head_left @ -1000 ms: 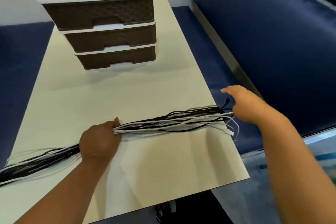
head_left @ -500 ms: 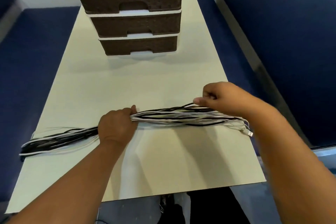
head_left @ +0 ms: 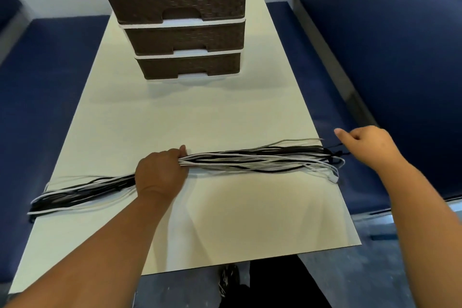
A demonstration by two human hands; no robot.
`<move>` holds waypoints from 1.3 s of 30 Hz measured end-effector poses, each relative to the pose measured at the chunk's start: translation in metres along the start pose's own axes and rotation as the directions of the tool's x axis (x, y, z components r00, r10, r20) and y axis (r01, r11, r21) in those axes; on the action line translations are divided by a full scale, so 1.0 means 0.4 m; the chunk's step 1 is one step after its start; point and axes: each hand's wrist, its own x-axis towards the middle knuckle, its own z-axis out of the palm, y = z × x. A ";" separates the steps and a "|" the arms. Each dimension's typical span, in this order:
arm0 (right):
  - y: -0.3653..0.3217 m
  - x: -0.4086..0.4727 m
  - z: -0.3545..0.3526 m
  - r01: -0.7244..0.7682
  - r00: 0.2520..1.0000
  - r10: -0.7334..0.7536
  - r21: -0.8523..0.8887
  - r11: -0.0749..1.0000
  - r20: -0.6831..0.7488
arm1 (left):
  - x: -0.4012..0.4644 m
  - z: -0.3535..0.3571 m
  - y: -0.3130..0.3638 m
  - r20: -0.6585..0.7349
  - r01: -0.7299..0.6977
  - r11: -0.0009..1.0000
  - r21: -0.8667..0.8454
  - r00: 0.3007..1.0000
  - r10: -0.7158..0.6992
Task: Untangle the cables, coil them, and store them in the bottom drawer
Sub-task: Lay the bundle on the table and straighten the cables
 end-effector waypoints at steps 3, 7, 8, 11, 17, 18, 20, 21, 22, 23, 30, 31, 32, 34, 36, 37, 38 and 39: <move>0.026 -0.018 -0.016 0.025 0.996 0.001 0.297 0.955 -0.088 | 0.000 0.000 0.001 -0.002 -0.002 1.000 -0.009 1.000 0.002; 0.029 -0.014 -0.017 0.117 0.989 -0.106 0.099 0.988 -0.106 | -0.002 0.003 -0.002 -0.007 -0.006 1.000 -0.021 1.000 0.006; 0.032 -0.007 -0.006 0.117 0.990 -0.113 0.041 0.992 -0.085 | -0.003 0.004 -0.003 -0.011 -0.008 1.000 -0.026 1.000 0.008; 0.033 0.012 0.044 0.021 0.998 -0.012 -0.153 0.988 0.056 | -0.004 0.004 -0.003 -0.014 -0.003 1.000 -0.023 1.000 0.003; -0.171 -0.045 0.071 0.306 0.928 -0.313 -0.064 0.950 -0.201 | -0.003 0.007 -0.002 -0.029 -0.006 1.000 -0.015 1.000 0.005; -0.225 -0.062 0.073 0.405 0.905 -0.399 0.013 0.914 -0.146 | -0.004 0.006 -0.001 -0.025 -0.001 1.000 -0.011 1.000 0.001; -0.318 -0.090 0.089 0.526 0.845 -0.533 0.096 0.845 0.054 | -0.004 0.005 0.000 -0.020 0.004 1.000 -0.008 1.000 -0.004; -0.349 -0.095 0.104 0.564 0.807 -0.571 0.087 0.821 0.153 | -0.005 0.004 -0.001 -0.020 0.003 1.000 -0.010 1.000 -0.003; -0.370 -0.096 0.118 0.591 0.774 -0.585 0.057 0.805 0.243 | -0.005 0.004 -0.002 -0.019 0.001 1.000 -0.012 1.000 -0.001; -0.382 -0.095 0.130 0.606 0.748 -0.579 0.022 0.795 0.324 | -0.006 0.004 -0.004 -0.015 0.001 1.000 -0.012 1.000 -0.002; -0.392 -0.104 0.152 0.620 0.658 -0.503 -0.024 0.784 0.559 | -0.004 0.006 -0.006 0.025 0.010 1.000 -0.025 1.000 -0.009; -0.393 -0.107 0.154 0.637 0.656 -0.525 -0.025 0.770 0.542 | -0.003 0.007 -0.007 0.021 0.010 1.000 -0.024 1.000 -0.010; -0.395 -0.108 0.155 0.647 0.660 -0.545 -0.023 0.762 0.518 | -0.003 0.007 -0.007 0.015 0.007 1.000 -0.028 1.000 -0.007; -0.405 -0.109 0.150 0.634 0.680 -0.562 0.007 0.773 0.472 | -0.004 0.005 -0.008 -0.006 -0.006 1.000 -0.031 1.000 0.006; -0.418 -0.109 0.135 0.610 0.696 -0.558 0.038 0.792 0.453 | -0.004 0.001 -0.006 -0.019 -0.017 0.999 -0.036 1.000 0.016; -0.423 -0.109 0.128 0.603 0.698 -0.554 0.045 0.797 0.454 | -0.004 0.001 -0.005 -0.023 -0.020 0.999 -0.040 1.000 0.019; -0.428 -0.108 0.122 0.598 0.698 -0.552 0.053 0.800 0.457 | -0.004 0.000 -0.004 -0.025 -0.019 0.999 -0.040 1.000 0.018; -0.432 -0.109 0.117 0.593 0.697 -0.553 0.067 0.803 0.456 | -0.004 0.001 -0.003 -0.028 -0.016 0.999 -0.039 0.999 0.015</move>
